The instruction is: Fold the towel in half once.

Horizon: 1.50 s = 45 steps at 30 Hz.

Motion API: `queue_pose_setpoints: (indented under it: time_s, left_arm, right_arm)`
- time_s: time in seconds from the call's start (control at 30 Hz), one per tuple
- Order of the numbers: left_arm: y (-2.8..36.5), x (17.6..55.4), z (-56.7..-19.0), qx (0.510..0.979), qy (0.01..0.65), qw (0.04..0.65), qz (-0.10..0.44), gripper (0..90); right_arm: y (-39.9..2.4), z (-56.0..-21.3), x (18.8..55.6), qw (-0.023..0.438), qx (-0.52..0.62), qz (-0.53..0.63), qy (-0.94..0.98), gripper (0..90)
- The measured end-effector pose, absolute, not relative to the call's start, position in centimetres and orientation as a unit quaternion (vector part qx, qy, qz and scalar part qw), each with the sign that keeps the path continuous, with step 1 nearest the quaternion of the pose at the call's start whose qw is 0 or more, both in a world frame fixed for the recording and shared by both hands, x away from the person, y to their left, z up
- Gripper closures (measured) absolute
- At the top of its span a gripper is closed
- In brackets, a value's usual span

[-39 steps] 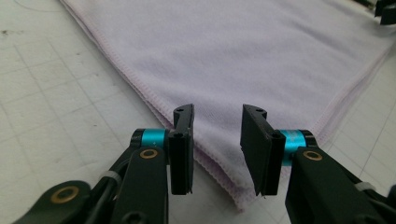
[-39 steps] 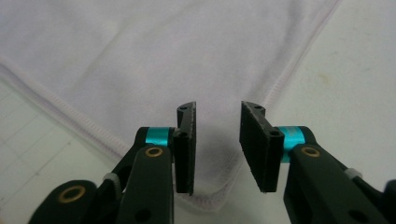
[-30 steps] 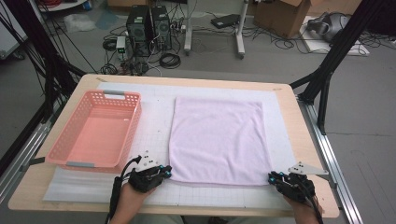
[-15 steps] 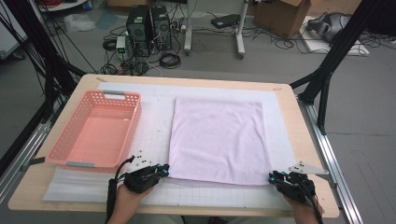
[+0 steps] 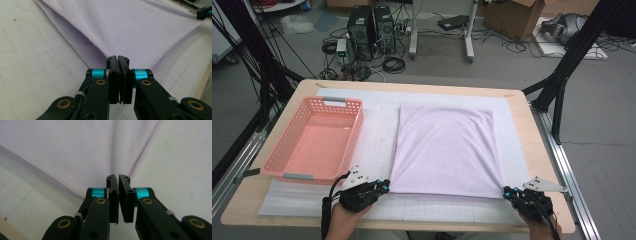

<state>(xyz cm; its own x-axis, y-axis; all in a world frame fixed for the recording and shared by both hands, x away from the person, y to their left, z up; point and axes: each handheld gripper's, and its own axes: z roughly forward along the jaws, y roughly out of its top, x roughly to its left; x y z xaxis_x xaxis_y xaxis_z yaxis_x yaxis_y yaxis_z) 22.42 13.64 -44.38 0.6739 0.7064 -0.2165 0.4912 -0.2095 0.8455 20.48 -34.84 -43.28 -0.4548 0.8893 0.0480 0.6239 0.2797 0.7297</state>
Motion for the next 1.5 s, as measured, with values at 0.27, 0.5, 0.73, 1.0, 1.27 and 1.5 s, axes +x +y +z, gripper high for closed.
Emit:
queue_pose_setpoints:
  time_s: [0.27,0.5,0.73,1.0,1.27,1.5]
  left_arm:
    - [14.2,24.5,-44.5,0.747,0.435,0.489,0.119,52.8]
    - [13.6,28.0,-45.1,0.74,0.469,0.473,0.096,52.5]
    - [11.7,27.6,-45.3,0.76,0.454,0.453,0.104,55.4]
    - [11.8,26.5,-45.2,0.764,0.458,0.442,0.109,84.6]
    - [13.4,23.2,-44.9,0.764,0.451,0.455,0.074,84.6]
    - [13.2,23.9,-44.6,0.758,0.437,0.475,0.093,71.6]
  right_arm:
    - [-35.2,-43.0,20.9,0.21,0.509,0.373,0.747,63.4]
    - [-34.7,-44.4,23.4,0.194,0.527,0.359,0.746,61.4]
    - [-34.7,-44.5,23.5,0.16,0.531,0.369,0.746,83.9]
    - [-34.9,-44.2,22.7,0.158,0.52,0.368,0.755,87.0]
    - [-35.8,-43.6,20.1,0.142,0.516,0.376,0.756,87.1]
    - [-35.7,-43.3,19.0,0.149,0.503,0.386,0.759,68.2]
